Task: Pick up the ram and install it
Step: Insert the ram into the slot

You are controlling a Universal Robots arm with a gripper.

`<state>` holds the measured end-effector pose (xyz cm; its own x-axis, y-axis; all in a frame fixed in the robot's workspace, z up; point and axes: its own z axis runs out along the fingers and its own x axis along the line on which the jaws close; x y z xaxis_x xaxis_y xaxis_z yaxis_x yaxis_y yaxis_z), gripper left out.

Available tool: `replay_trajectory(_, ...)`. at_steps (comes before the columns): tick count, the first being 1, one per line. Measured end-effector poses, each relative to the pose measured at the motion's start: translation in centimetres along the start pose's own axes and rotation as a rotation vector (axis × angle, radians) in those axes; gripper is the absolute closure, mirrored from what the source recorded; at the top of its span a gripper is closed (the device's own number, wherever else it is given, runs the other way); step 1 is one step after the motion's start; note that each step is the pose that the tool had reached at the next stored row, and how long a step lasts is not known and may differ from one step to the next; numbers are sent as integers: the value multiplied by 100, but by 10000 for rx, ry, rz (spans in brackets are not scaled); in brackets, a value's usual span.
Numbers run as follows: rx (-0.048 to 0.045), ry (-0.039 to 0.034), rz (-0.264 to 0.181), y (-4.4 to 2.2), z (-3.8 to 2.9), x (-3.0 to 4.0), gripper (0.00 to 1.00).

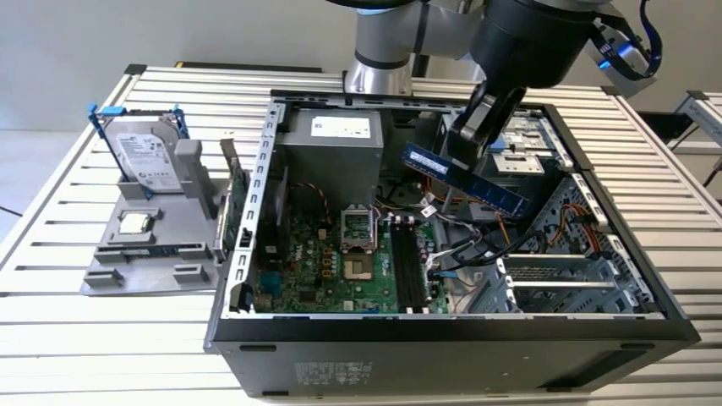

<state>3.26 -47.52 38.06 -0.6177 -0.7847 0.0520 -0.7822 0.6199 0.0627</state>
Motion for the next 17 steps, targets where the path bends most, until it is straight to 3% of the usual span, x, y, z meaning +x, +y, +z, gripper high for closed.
replay_trajectory(2,21,21,85,-1,2,0,100)
replay_trajectory(6,153,89,197,-1,5,0,100)
replay_trajectory(9,214,45,282,-1,7,-1,100)
replay_trajectory(17,207,2,780,-1,10,-1,100)
